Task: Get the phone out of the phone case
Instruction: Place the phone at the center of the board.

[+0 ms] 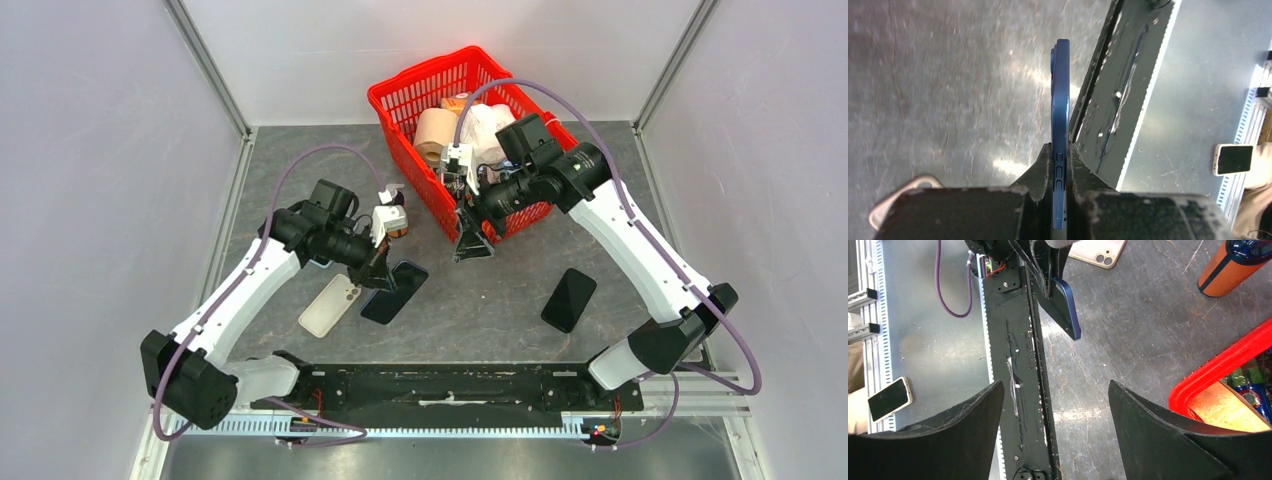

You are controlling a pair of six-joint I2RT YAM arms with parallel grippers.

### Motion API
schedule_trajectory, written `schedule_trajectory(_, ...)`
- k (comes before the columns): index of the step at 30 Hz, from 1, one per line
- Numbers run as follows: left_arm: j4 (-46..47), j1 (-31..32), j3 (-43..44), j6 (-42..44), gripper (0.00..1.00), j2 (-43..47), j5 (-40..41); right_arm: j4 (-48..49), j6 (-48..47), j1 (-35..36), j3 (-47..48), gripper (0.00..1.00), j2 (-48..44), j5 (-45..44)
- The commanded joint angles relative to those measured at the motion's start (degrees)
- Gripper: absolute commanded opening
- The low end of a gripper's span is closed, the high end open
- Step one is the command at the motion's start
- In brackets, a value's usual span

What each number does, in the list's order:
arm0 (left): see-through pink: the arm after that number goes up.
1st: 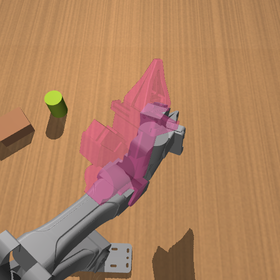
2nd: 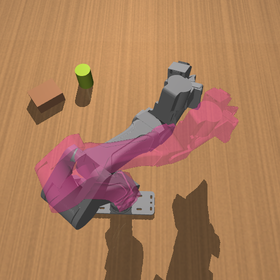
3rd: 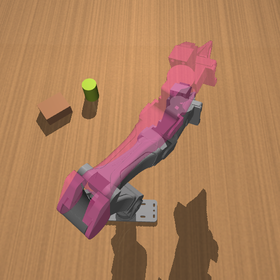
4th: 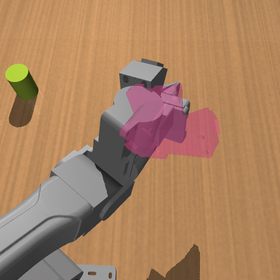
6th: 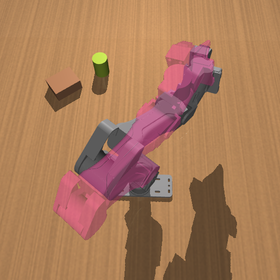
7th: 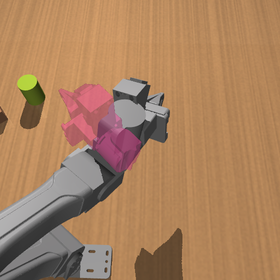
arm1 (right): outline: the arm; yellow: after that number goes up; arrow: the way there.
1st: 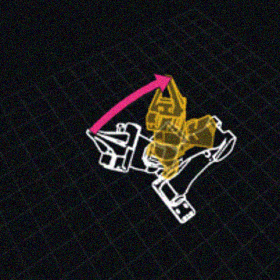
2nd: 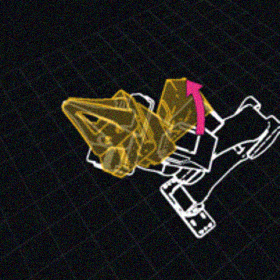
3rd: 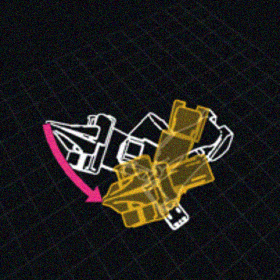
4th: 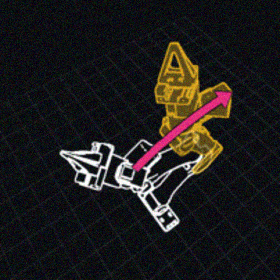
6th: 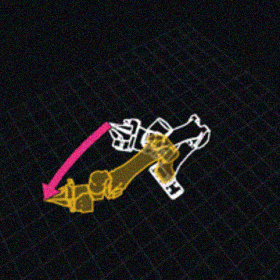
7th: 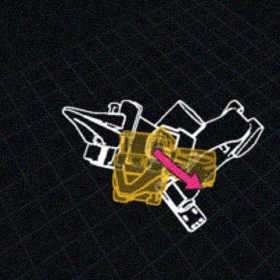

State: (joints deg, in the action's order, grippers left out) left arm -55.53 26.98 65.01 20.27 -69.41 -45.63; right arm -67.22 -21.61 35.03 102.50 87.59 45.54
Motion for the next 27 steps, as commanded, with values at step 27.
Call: schedule_trajectory(27,-5.28,-6.71,0.03,3.34,0.02,-23.16,7.04,2.79,0.54,-0.75,-2.10,0.86,-1.42,-2.60)
